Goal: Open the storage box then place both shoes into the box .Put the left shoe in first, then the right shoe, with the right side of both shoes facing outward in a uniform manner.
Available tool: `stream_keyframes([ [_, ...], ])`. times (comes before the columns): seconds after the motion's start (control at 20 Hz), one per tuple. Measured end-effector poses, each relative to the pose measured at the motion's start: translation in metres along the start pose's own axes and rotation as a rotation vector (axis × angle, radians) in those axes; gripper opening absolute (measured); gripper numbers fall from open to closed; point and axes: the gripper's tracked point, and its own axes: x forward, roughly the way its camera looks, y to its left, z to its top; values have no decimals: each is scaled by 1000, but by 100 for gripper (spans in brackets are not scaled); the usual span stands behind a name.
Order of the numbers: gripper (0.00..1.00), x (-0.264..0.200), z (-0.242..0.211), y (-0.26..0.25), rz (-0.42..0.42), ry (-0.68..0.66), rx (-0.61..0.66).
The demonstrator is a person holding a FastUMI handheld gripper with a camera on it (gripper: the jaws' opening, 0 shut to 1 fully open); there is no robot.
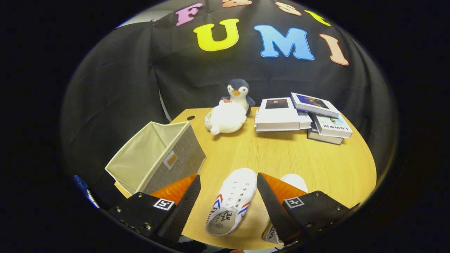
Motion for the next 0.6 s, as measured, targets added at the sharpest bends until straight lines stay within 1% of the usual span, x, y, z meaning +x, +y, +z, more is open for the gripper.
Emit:
stream_keyframes([
  [0.15,98,12,-29,-11,5,84,-9],
  [0.25,98,17,-43,-17,-6,123,-21],
  [0.6,98,33,-76,-24,-5,221,-16],
])
